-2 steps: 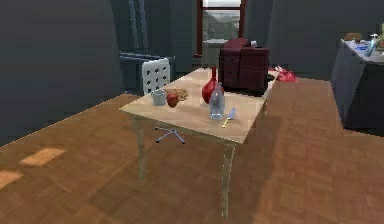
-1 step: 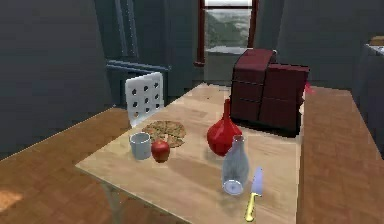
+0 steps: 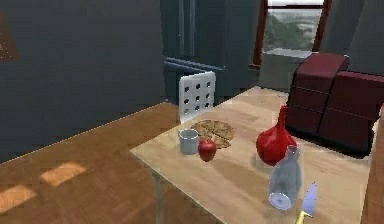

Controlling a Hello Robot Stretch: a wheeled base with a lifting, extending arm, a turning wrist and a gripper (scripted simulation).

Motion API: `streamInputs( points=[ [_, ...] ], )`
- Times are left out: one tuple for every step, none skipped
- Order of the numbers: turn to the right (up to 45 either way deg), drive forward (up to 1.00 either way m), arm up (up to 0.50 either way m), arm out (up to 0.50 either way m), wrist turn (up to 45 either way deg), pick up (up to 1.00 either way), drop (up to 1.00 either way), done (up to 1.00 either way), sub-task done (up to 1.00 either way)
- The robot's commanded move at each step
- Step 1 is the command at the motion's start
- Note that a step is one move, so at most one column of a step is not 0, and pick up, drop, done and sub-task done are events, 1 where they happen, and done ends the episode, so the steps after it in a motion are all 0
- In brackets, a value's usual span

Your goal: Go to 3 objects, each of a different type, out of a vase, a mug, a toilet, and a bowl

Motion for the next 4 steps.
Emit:
streamInputs(
  points=[
    [0.0,0.0,0.0,0.0,0.0,0.0,0.0,0.0,1.0],
    [24.0,0.0,0.0,0.0,0.0,0.0,0.0,0.0,0.0],
    [0.0,0.0,0.0,0.0,0.0,0.0,0.0,0.0,1.0],
    [-45.0,0.0,0.0,0.0,0.0,0.0,0.0,0.0,0.0]
  ],
)
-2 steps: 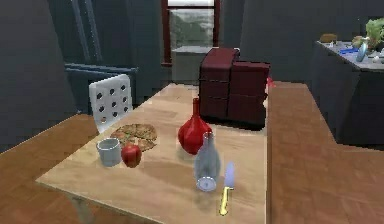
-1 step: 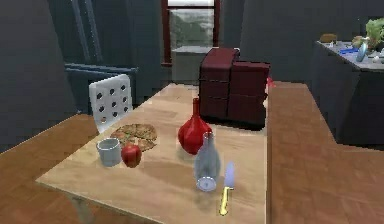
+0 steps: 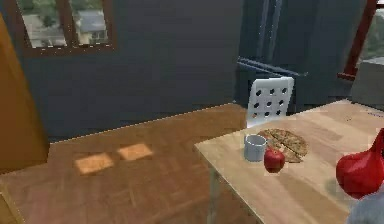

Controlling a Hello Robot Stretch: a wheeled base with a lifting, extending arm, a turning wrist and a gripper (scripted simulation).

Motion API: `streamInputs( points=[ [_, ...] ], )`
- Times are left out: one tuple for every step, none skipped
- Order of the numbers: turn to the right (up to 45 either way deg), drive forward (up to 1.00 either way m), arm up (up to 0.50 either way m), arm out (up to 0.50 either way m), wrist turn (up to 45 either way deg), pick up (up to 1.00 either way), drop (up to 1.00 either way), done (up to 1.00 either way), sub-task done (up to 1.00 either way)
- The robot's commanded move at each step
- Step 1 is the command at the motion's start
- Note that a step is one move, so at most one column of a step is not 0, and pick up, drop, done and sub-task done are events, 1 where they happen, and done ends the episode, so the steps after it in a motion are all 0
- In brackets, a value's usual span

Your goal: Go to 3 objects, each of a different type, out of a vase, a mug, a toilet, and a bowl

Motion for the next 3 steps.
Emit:
streamInputs(
  points=[
    [-45.0,0.0,0.0,0.0,0.0,0.0,0.0,0.0,0.0],
    [-36.0,0.0,0.0,0.0,0.0,0.0,0.0,0.0,0.0],
    [0.0,1.0,0.0,0.0,0.0,0.0,0.0,0.0,0.0]
  ],
)
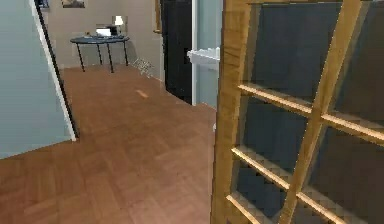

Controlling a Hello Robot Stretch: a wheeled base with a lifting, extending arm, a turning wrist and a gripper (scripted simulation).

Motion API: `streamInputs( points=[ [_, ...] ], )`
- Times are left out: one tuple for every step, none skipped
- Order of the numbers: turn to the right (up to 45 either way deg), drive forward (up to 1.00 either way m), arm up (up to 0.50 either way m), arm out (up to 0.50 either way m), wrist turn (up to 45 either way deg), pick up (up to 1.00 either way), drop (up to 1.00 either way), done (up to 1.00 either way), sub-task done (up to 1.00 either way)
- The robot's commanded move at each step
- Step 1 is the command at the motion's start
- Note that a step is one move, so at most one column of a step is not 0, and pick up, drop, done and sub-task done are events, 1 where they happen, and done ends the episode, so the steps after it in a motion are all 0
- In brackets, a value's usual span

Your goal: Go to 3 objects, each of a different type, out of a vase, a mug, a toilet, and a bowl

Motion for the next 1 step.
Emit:
streamInputs(
  points=[
    [0.0,0.25,0.0,0.0,0.0,0.0,0.0,0.0,0.0]
  ],
)
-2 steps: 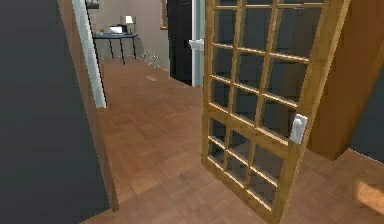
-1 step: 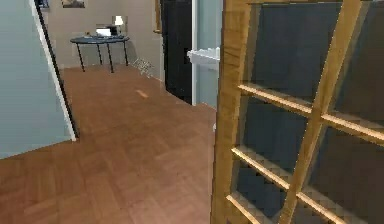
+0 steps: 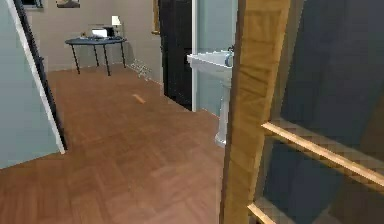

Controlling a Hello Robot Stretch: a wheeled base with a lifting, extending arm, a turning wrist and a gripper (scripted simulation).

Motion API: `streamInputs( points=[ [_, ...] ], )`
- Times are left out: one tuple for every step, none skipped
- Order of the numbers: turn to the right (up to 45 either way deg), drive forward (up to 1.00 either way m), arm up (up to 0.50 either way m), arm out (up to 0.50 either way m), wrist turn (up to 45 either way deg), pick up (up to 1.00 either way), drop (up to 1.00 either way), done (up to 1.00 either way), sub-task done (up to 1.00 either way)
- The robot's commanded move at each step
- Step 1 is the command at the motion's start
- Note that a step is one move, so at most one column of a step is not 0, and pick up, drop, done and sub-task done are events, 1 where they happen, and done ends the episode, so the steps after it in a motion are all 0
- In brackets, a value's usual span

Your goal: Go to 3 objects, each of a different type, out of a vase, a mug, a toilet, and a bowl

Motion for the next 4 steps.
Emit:
streamInputs(
  points=[
    [-30.0,0.0,0.0,0.0,0.0,0.0,0.0,0.0,0.0],
    [0.0,0.6,0.0,0.0,0.0,0.0,0.0,0.0,0.0],
    [-45.0,0.0,0.0,0.0,0.0,0.0,0.0,0.0,0.0],
    [-21.0,0.0,0.0,0.0,0.0,0.0,0.0,0.0,0.0]
  ],
)
